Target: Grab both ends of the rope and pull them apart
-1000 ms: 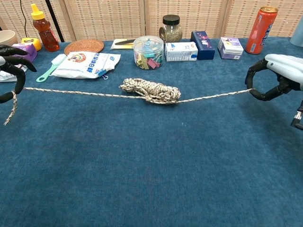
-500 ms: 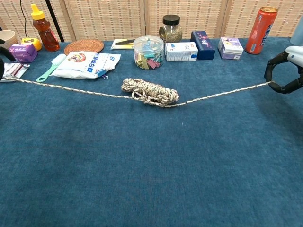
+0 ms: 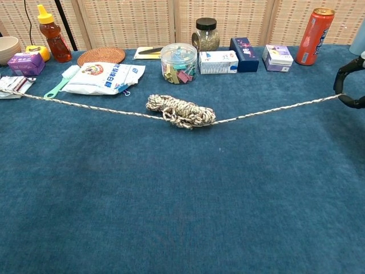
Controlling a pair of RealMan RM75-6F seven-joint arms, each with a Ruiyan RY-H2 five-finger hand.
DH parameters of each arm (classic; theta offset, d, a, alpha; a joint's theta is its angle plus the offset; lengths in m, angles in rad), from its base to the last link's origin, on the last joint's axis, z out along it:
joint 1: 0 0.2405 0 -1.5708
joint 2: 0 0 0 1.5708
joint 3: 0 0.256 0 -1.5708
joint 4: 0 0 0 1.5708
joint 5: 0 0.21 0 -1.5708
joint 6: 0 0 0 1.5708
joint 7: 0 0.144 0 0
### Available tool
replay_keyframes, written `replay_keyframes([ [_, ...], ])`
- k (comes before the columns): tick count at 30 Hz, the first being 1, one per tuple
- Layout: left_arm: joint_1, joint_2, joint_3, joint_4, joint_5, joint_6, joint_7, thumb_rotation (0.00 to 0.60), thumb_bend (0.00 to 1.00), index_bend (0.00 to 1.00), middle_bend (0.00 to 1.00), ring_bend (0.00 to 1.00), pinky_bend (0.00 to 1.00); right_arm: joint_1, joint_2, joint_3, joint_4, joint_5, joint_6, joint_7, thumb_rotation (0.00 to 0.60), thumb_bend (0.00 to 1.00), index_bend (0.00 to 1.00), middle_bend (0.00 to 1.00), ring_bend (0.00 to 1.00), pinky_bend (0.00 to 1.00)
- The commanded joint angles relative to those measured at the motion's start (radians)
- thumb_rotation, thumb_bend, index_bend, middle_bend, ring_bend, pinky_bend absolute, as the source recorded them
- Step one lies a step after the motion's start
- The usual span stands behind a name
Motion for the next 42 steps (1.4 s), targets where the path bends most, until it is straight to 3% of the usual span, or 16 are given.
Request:
replay_keyframes([
  [1,0.012,0.015,-0.005,0.007,-0.016,0.005,-0.004,0.6,0.42,0.74,0.23,0.04,0.0,-0.008,0.014,0.001,0.006,0.007,0.001,-0.001,0.6,0.55,0.69,0.38,0.18,0.01],
  [34,0.078,0.071,-0.034,0.063,-0.083,0.017,-0.034,0.6,0.42,0.75,0.23,0.04,0.0,-0.059,0.076,0.011,0.035,0.042,0.018,0.008,0.6,0.56,0.69,0.38,0.19,0.01],
  [42,0.069,0.078,-0.042,0.015,-0.052,0.043,-0.027,0.6,0.42,0.75,0.23,0.04,0.0,-0.06,0.093,0.012,-0.017,0.009,0.043,0.026,0.6,0.56,0.69,0.38,0.19,0.01],
])
